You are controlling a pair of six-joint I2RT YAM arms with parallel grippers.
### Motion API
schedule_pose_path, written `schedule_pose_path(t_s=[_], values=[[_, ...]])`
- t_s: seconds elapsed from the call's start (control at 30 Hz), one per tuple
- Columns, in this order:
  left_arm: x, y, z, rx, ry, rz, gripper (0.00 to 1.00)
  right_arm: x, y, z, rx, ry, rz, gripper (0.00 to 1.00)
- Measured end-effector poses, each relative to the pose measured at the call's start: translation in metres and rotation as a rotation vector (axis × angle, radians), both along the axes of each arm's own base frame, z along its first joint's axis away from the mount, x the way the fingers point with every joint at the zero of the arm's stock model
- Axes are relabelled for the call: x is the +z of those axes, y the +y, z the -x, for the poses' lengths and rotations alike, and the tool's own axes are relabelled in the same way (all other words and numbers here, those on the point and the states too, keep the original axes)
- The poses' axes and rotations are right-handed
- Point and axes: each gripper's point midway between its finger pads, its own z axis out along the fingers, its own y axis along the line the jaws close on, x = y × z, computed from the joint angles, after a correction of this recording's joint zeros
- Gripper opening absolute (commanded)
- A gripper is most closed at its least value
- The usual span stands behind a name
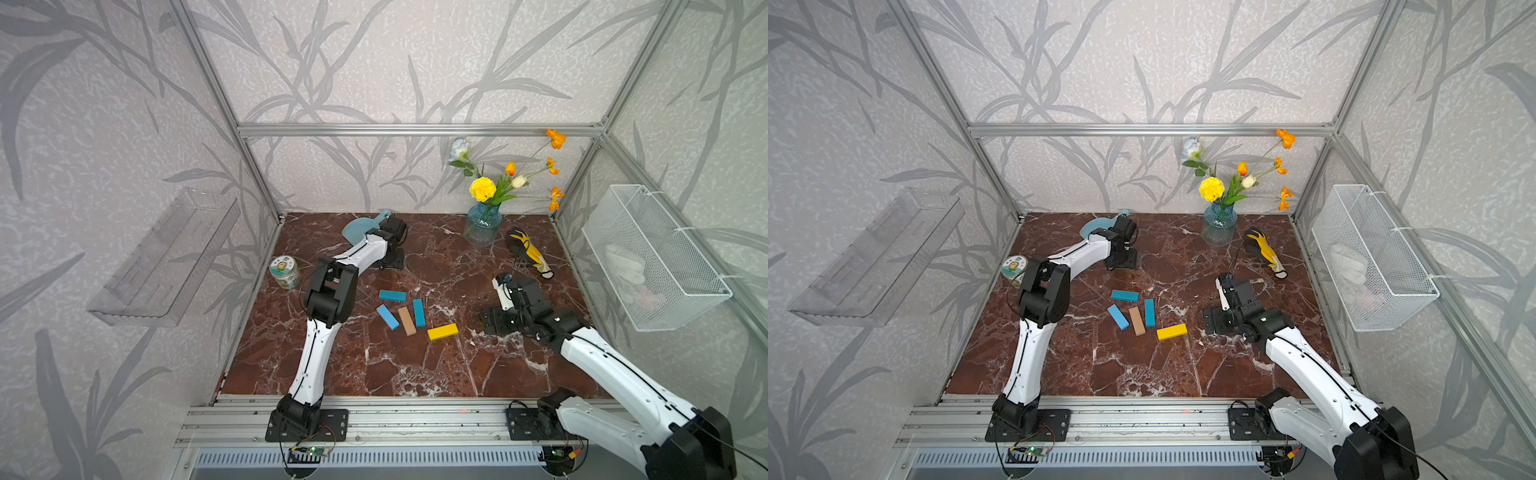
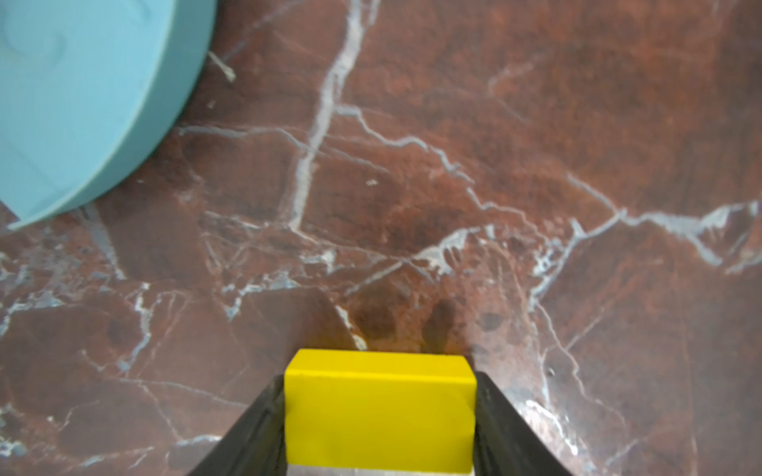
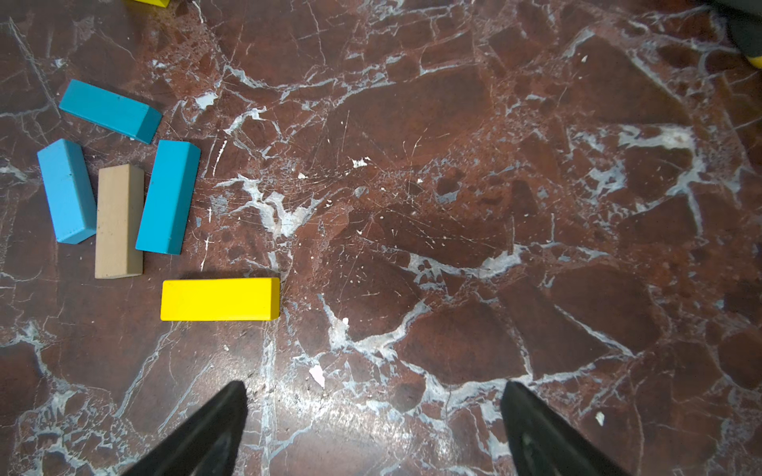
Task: Assemble a giraffe with building blocks
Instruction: Move the building block to the center of the board.
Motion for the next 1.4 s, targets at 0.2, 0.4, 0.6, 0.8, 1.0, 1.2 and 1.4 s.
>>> schedule_pose_path(t_s=[0.2, 0.4, 0.6, 0.8, 1.0, 1.2, 1.4], values=[[0.002, -0.004, -0.013, 0.021, -0.017, 0.056, 0.62, -0.001, 0.0, 0.0, 0.0, 0.002, 0.001, 0.96], [0.003, -0.007, -0.013, 0.017, -0.013, 0.079, 0.62, -0.005, 0.0, 0.001, 0.001, 0.012, 0.003, 0.97], [0.003, -0.008, -0.012, 0.012, -0.01, 0.087, 0.66, -0.006, 0.001, 0.001, 0.004, 0.017, 0.001, 0.97], [0.003, -0.015, -0.01, -0.002, -0.002, 0.094, 0.82, -0.005, 0.001, 0.001, 0.004, 0.014, 0.0, 0.96], [0.004, -0.02, -0.009, -0.009, -0.002, 0.105, 1.0, -0.004, 0.002, 0.002, 0.011, 0.012, -0.005, 0.96], [0.028, -0.008, 0.022, 0.02, -0.026, 0.124, 1.0, -0.005, 0.035, 0.016, 0.19, 0.01, 0.003, 0.92], [0.16, 0.035, 0.058, 0.171, -0.349, 0.238, 1.0, 0.007, 0.106, 0.017, 0.468, 0.022, 0.069, 0.87]])
